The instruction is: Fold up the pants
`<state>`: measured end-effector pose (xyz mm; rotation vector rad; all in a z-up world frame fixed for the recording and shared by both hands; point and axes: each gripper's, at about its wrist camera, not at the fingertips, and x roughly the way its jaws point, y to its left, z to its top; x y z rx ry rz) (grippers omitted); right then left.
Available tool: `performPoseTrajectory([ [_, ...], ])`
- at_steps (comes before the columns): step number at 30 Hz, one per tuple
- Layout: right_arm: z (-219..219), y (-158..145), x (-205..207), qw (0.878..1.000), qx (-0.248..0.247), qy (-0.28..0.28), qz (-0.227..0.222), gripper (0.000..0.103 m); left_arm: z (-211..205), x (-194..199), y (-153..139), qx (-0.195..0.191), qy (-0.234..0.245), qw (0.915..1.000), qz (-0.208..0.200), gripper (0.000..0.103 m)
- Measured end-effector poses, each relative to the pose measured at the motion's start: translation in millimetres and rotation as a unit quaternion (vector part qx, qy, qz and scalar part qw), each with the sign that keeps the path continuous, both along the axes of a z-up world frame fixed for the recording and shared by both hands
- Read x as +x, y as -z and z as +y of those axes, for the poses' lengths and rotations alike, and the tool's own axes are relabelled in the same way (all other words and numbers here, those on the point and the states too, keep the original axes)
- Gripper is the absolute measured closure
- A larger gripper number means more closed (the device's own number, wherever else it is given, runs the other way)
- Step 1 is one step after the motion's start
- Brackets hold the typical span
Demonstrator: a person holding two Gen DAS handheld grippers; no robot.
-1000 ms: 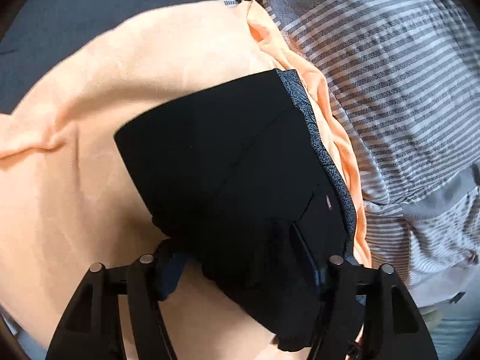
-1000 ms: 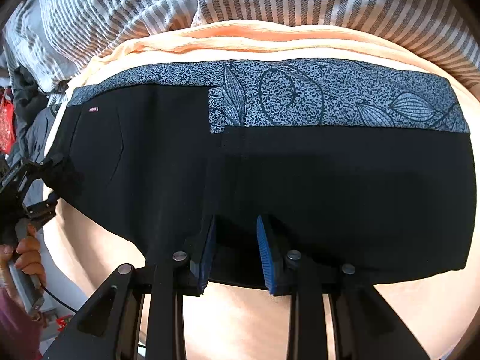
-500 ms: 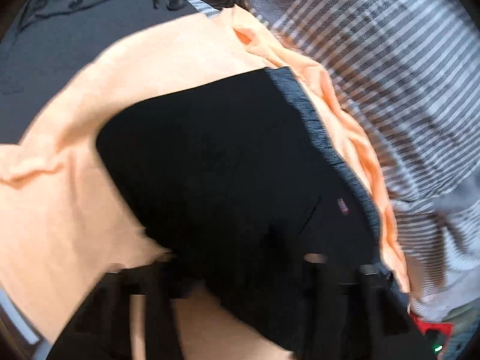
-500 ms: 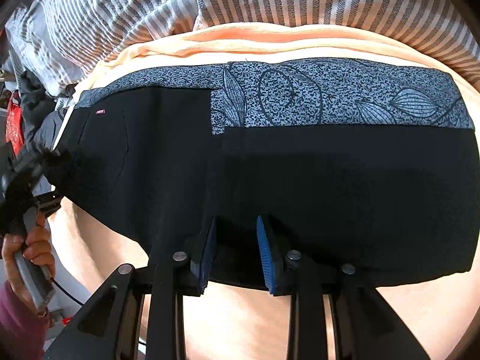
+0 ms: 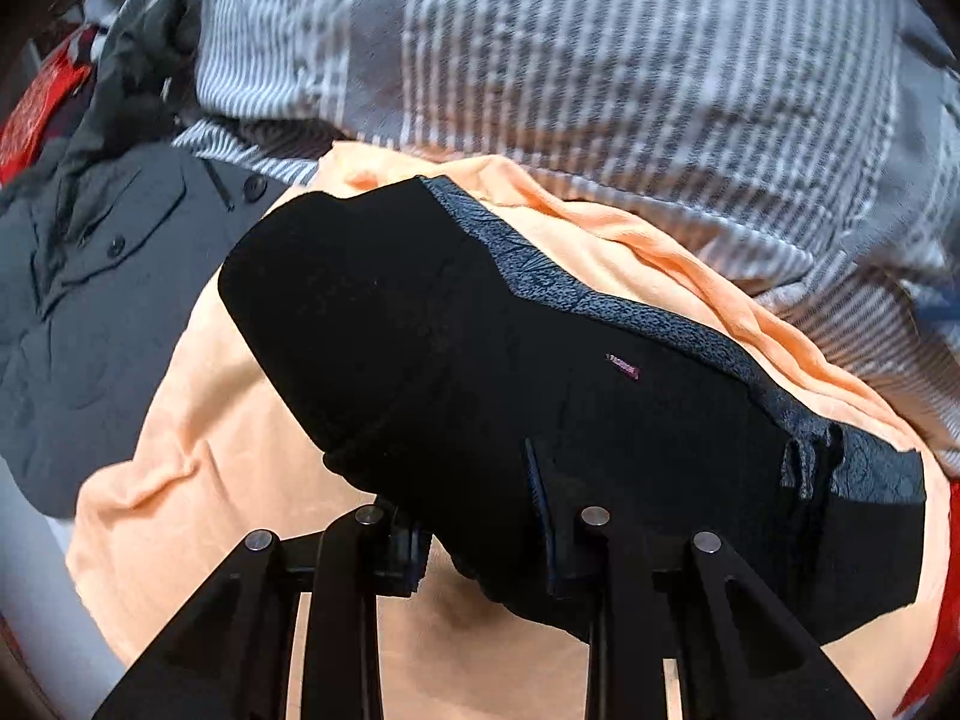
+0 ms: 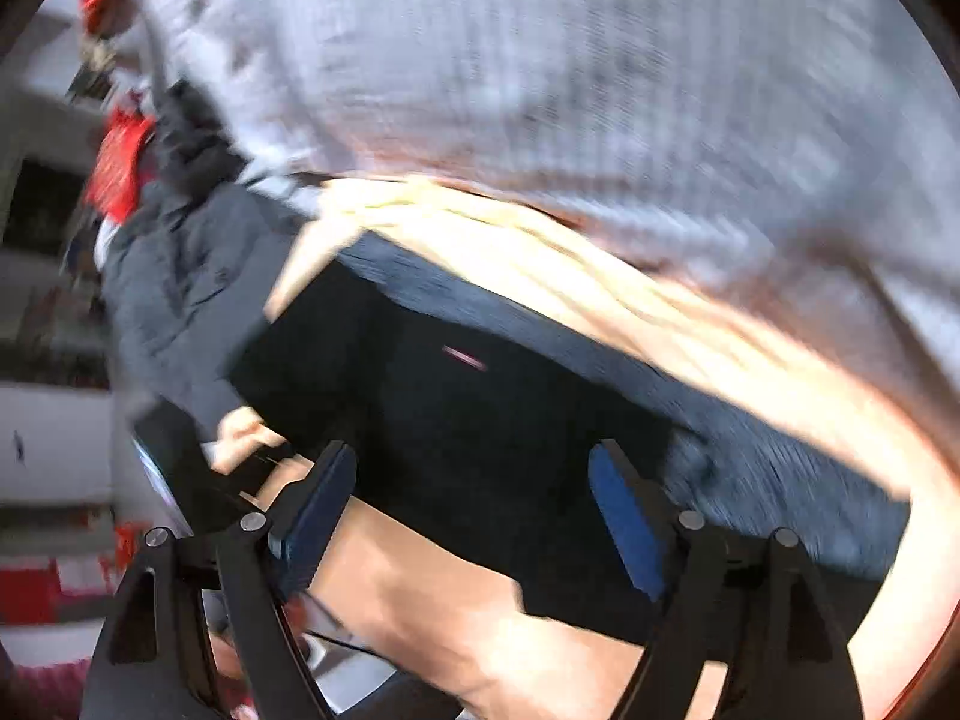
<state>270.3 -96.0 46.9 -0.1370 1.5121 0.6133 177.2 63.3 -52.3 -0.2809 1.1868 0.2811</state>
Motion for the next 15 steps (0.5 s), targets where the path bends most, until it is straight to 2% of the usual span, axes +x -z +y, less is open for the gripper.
performPoseTrajectory([
  [4, 84, 12, 13, 0.994, -0.025, -0.083, 0.063, 0.009, -5, 1, -6, 0.011, 0.011, 0.9999, -0.006, 0.074],
  [7, 141, 29, 9, 0.984, -0.069, -0.152, 0.066, 0.006, -6, -1, -7, 0.017, 0.014, 0.9997, -0.009, 0.074],
  [10, 175, 47, 11, 0.979, -0.079, -0.160, 0.097, 0.006, -6, -3, -7, 0.019, 0.012, 0.9997, -0.013, 0.074],
  [12, 193, 66, 10, 0.973, -0.085, -0.160, 0.142, 0.006, -7, -3, -8, 0.024, 0.014, 0.9995, -0.015, 0.074],
  [15, 212, 101, -1, 0.957, -0.144, -0.186, 0.170, 0.006, -11, -3, -10, 0.038, 0.025, 0.9988, -0.020, 0.074],
])
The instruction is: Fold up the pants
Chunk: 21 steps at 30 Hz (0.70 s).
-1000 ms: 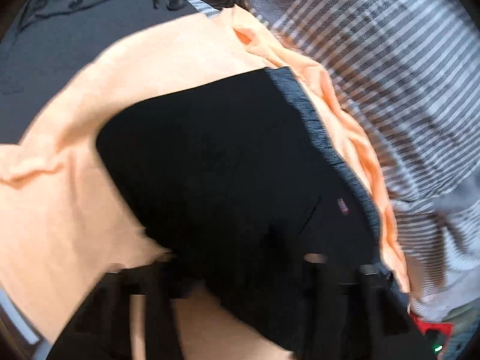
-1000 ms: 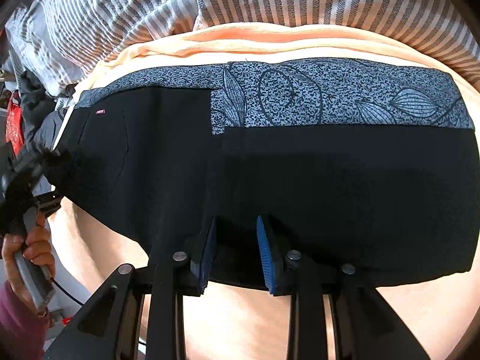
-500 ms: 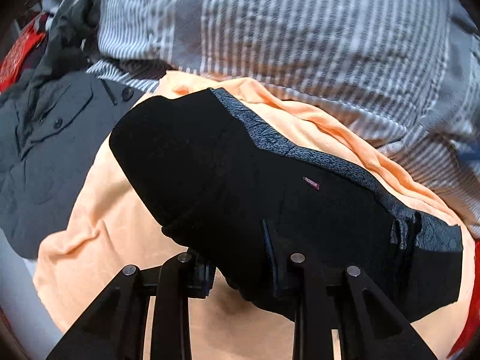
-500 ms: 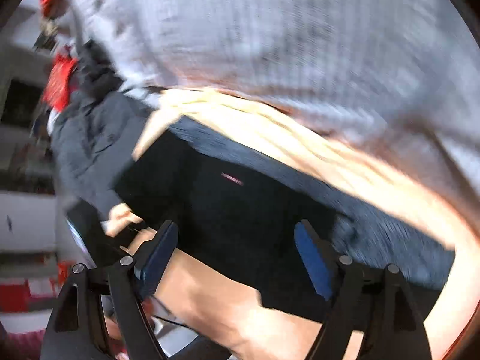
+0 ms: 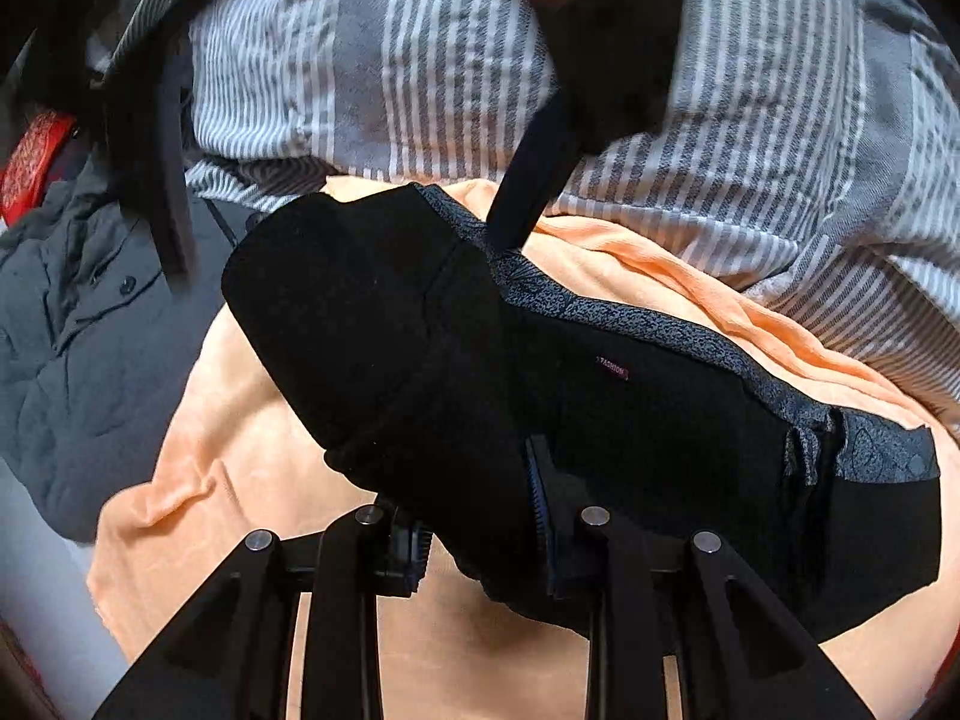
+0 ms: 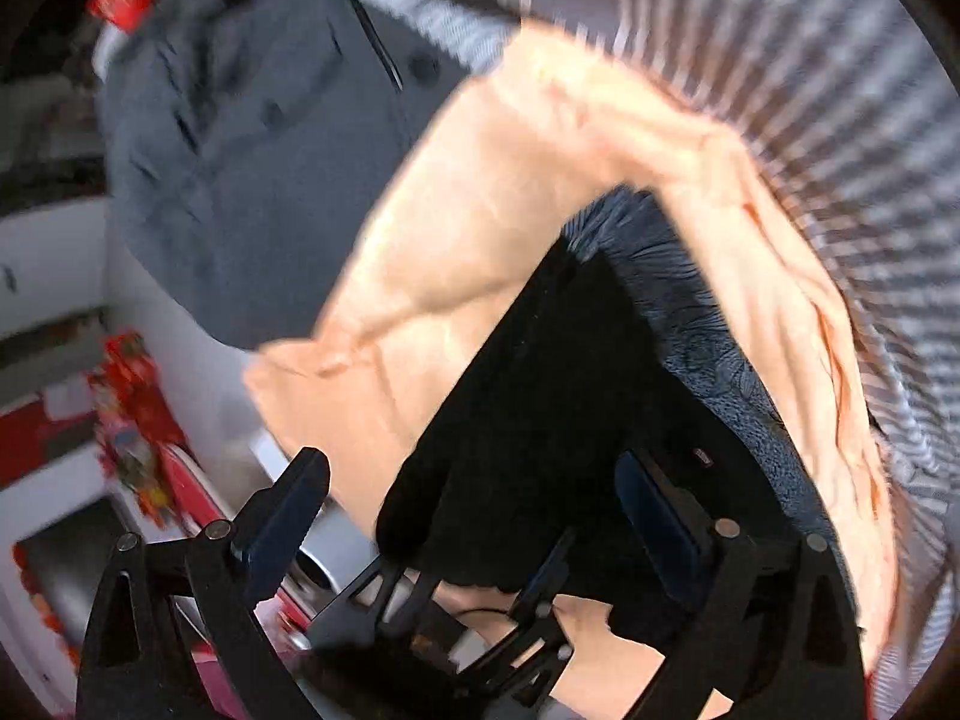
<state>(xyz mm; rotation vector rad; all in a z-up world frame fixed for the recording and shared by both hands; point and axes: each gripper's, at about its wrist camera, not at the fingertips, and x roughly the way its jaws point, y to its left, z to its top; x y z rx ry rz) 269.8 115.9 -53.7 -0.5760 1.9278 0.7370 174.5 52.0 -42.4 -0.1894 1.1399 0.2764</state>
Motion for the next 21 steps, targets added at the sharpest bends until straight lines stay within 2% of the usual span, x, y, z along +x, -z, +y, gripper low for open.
performPoseTrajectory([
  [4, 1, 22, -5, 0.999, -0.040, -0.029, 0.008, 0.007, -9, 0, -5, 0.021, 0.021, 0.9995, -0.010, 0.074],
  [5, -3, 22, -4, 0.999, -0.037, -0.027, 0.007, 0.020, -11, 0, -7, 0.023, 0.025, 0.9993, -0.012, 0.074],
  [6, -9, 19, -2, 0.999, -0.030, -0.025, 0.005, 0.040, -12, 0, -7, 0.020, 0.028, 0.9994, -0.009, 0.074],
  [7, -15, 13, 1, 1.000, -0.019, -0.016, 0.000, 0.053, -12, 0, -8, 0.016, 0.027, 0.9995, -0.008, 0.074],
  [8, -23, 5, 4, 1.000, -0.003, -0.004, 0.002, 0.079, -12, 0, -9, 0.014, 0.028, 0.9995, -0.008, 0.074],
  [9, -30, -2, 7, 1.000, 0.012, 0.004, -0.001, 0.082, -15, -1, -13, 0.011, 0.037, 0.9992, -0.013, 0.074],
  [12, -65, -28, 16, 0.997, 0.060, 0.047, -0.014, 0.085, -31, -1, -30, 0.014, 0.072, 0.9969, -0.028, 0.074],
  [15, -112, -57, 22, 0.987, 0.118, 0.106, -0.015, 0.085, -51, 1, -51, 0.001, 0.104, 0.9936, -0.044, 0.074],
  [18, -166, -85, 21, 0.970, 0.172, 0.169, -0.022, 0.085, -77, 2, -70, -0.003, 0.142, 0.9885, -0.053, 0.074],
  [21, -224, -111, 19, 0.946, 0.223, 0.231, -0.027, 0.085, -105, 2, -87, -0.007, 0.183, 0.9811, -0.062, 0.074],
])
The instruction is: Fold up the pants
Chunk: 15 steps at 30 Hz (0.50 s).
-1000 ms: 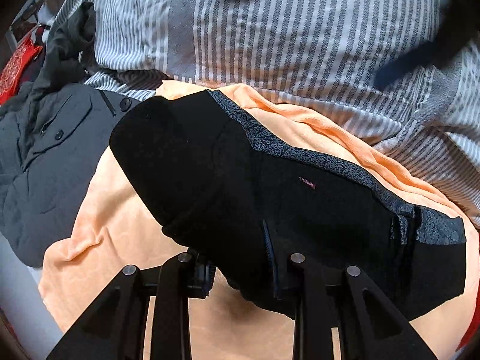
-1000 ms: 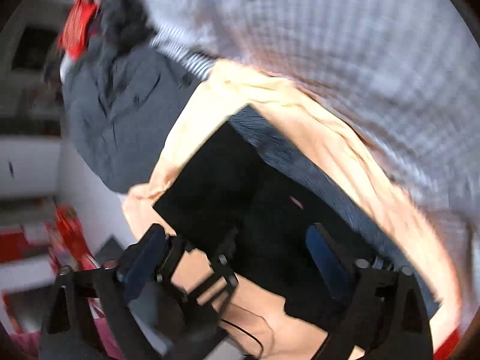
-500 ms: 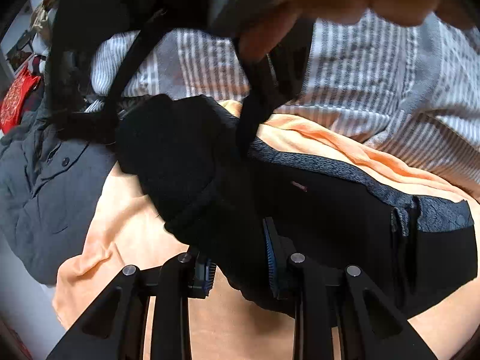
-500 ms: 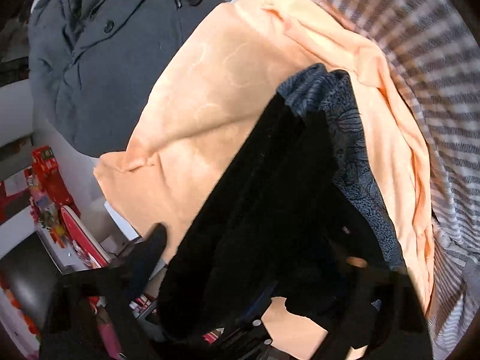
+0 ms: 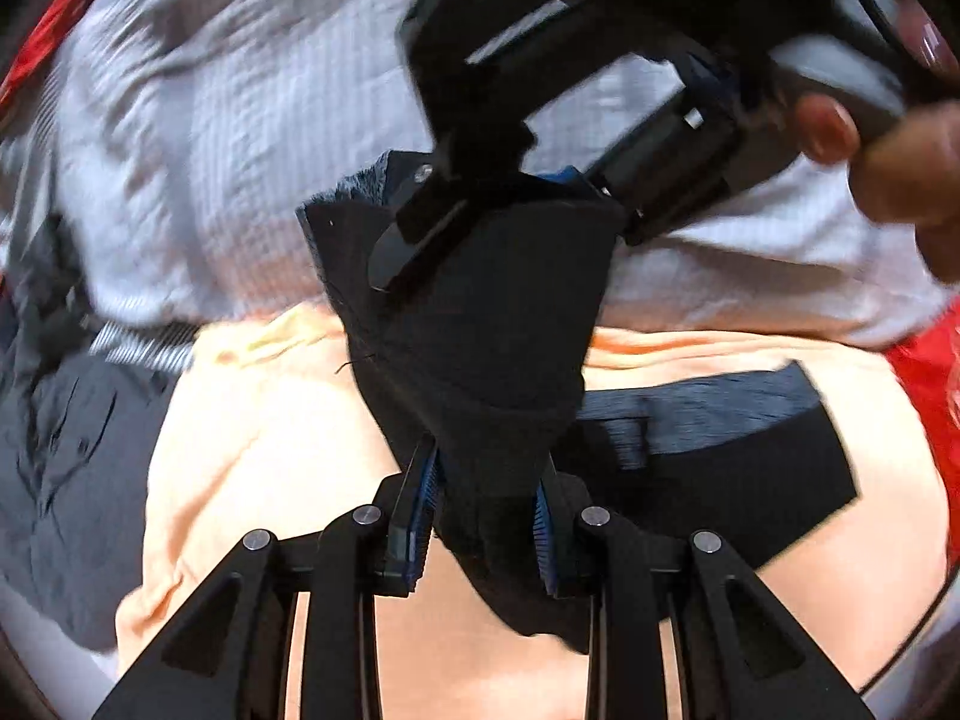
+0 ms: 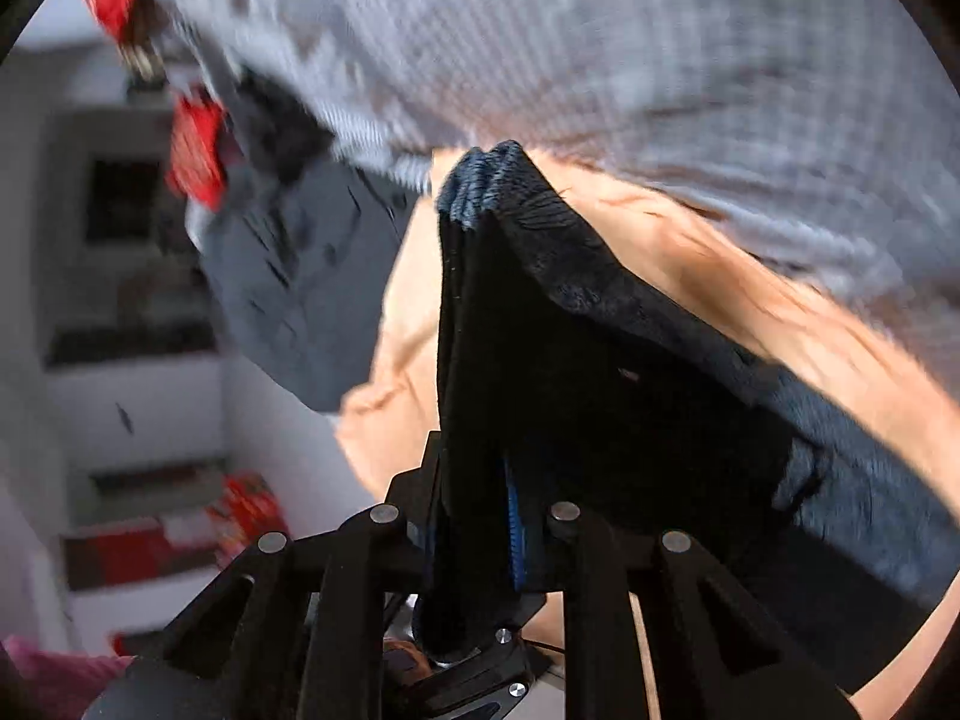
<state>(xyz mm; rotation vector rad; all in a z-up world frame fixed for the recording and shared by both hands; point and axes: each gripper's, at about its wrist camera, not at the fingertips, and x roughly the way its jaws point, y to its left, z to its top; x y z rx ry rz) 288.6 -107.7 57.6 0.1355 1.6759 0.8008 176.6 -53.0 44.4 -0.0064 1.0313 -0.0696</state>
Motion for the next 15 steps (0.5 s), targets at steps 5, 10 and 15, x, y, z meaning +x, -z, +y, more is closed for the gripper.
performPoseTrajectory([
  [5, -100, -33, -22, 0.993, 0.078, 0.078, -0.029, 0.084, -64, -2, -22, -0.003, 0.077, 0.9970, -0.004, 0.074],
  [10, -204, -43, -43, 0.976, 0.136, 0.163, -0.038, 0.084, -129, -6, -26, 0.001, 0.145, 0.9894, 0.008, 0.074],
  [15, -290, -31, -68, 0.957, 0.165, 0.235, -0.044, 0.084, -196, -9, -11, 0.011, 0.204, 0.9784, 0.031, 0.074],
])
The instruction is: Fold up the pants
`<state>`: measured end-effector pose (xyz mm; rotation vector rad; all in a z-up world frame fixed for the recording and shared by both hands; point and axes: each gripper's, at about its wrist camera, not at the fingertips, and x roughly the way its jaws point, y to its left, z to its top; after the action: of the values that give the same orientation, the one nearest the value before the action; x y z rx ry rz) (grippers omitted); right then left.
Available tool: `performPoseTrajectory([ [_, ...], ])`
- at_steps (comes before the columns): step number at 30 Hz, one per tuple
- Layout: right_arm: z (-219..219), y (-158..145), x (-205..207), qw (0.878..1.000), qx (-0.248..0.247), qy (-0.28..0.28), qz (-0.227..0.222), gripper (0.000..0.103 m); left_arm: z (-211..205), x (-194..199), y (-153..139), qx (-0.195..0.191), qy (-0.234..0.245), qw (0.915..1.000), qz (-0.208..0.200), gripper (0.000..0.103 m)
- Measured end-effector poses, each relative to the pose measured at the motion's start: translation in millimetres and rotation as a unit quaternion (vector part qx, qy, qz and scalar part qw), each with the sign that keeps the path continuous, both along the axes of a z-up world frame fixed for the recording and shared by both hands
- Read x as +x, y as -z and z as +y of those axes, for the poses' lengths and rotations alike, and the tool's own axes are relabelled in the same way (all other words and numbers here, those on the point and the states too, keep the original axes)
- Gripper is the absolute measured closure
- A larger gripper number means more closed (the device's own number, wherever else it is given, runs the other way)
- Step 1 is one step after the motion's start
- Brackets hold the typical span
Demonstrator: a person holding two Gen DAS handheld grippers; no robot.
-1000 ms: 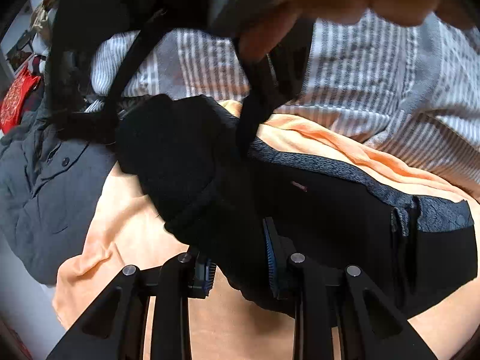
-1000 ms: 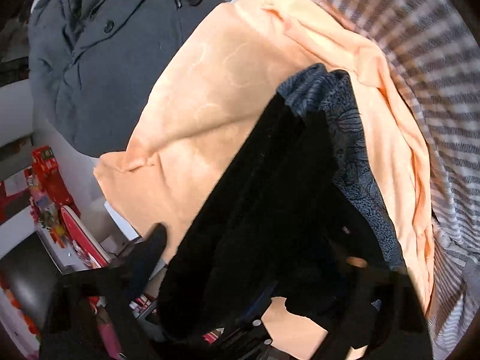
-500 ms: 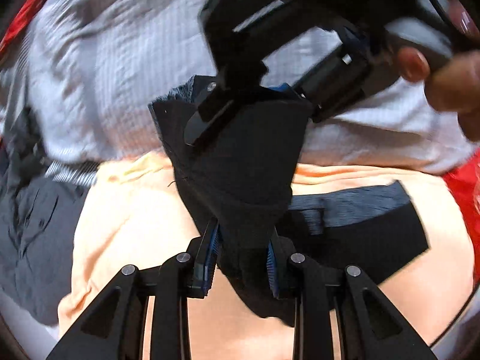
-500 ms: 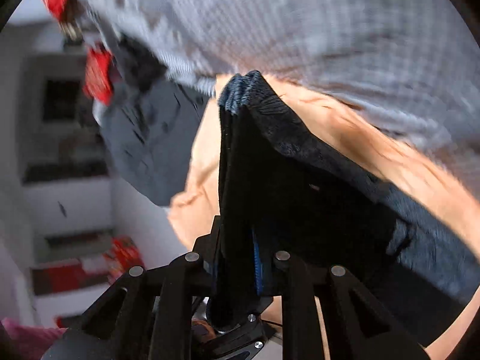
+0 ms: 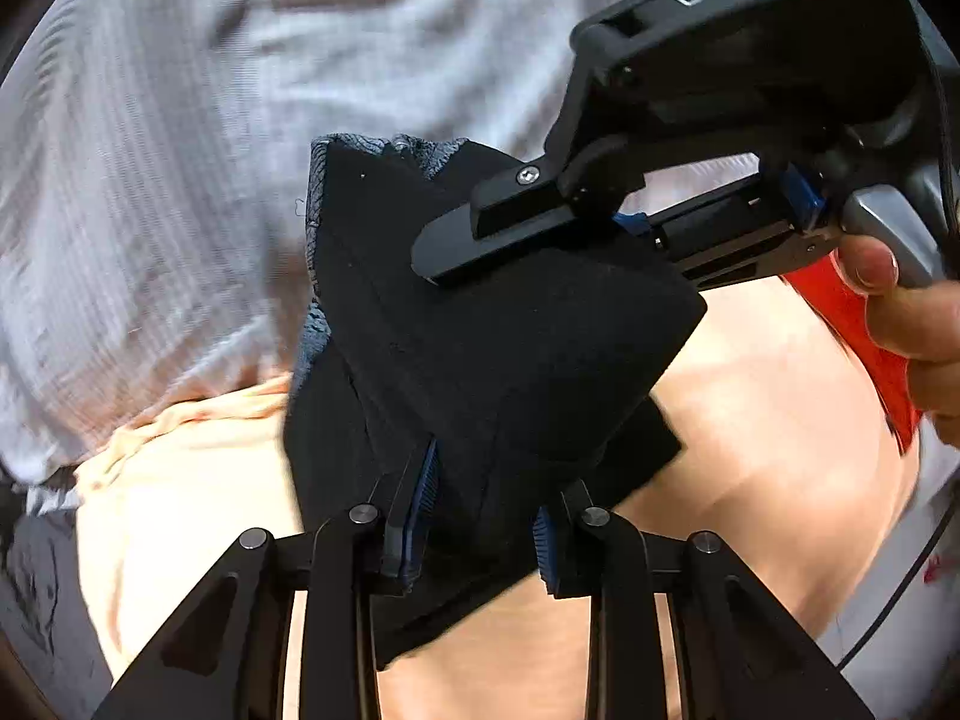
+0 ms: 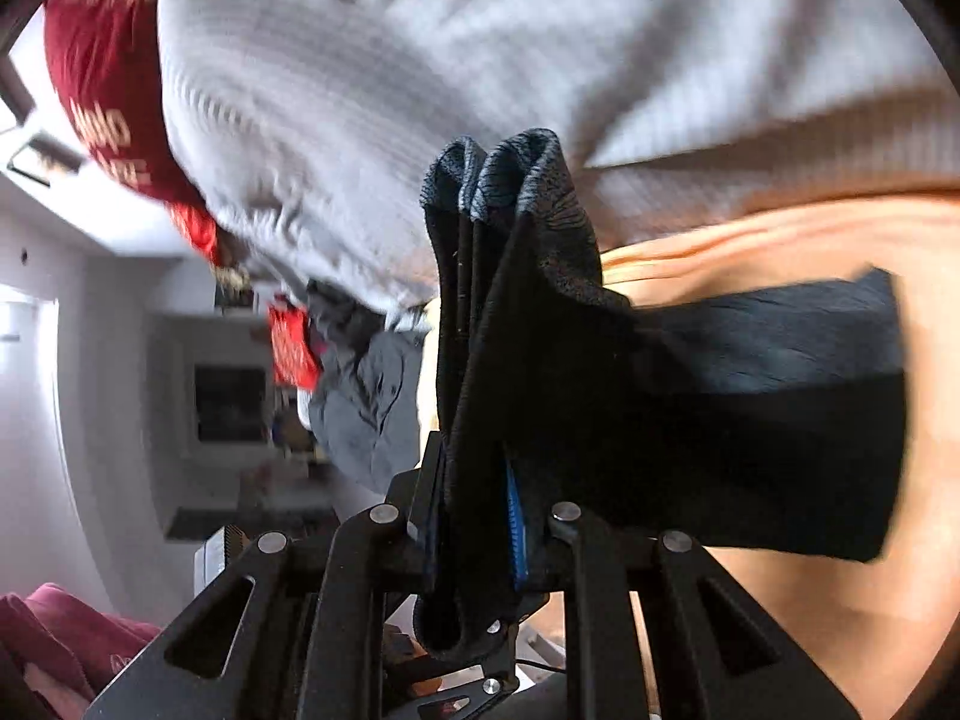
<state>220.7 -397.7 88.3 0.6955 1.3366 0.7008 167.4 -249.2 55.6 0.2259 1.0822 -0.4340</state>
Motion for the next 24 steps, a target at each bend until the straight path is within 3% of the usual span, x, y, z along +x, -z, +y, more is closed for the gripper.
performPoseTrajectory([
  [4, -55, 28, -11, 0.999, 0.007, 0.043, 0.011, 0.084, -43, -3, 30, 0.028, 0.032, 0.9989, 0.018, 0.074],
  [8, -94, 82, -19, 0.995, 0.006, 0.083, 0.048, 0.085, -67, -2, 69, 0.055, 0.039, 0.9959, 0.060, 0.074],
  [10, -107, 107, -22, 0.992, 0.005, 0.100, 0.070, 0.084, -72, -7, 78, 0.079, 0.044, 0.9942, 0.058, 0.073],
  [12, -113, 119, -26, 0.990, 0.010, 0.111, 0.082, 0.084, -72, -15, 79, 0.093, 0.055, 0.9924, 0.058, 0.063],
  [13, -114, 123, -29, 0.990, 0.009, 0.115, 0.085, 0.083, -72, -19, 78, 0.089, 0.059, 0.9922, 0.064, 0.050],
  [14, -116, 124, -31, 0.989, -0.004, 0.121, 0.088, 0.081, -69, -23, 75, 0.080, 0.060, 0.9921, 0.076, 0.041],
  [17, -126, 119, -37, 0.984, -0.071, 0.131, 0.099, 0.055, -50, -31, 60, 0.040, 0.050, 0.9923, 0.106, 0.040],
  [18, -127, 113, -36, 0.982, -0.097, 0.133, 0.097, 0.050, -37, -30, 53, 0.032, 0.034, 0.9929, 0.110, 0.040],
  [21, -125, 85, -34, 0.975, -0.175, 0.126, 0.053, 0.050, -2, -14, 42, 0.009, -0.025, 0.9933, 0.112, 0.040],
  [24, -107, 56, -16, 0.968, -0.230, 0.103, -0.016, 0.050, 36, 10, 49, 0.000, -0.108, 0.9852, 0.134, 0.040],
])
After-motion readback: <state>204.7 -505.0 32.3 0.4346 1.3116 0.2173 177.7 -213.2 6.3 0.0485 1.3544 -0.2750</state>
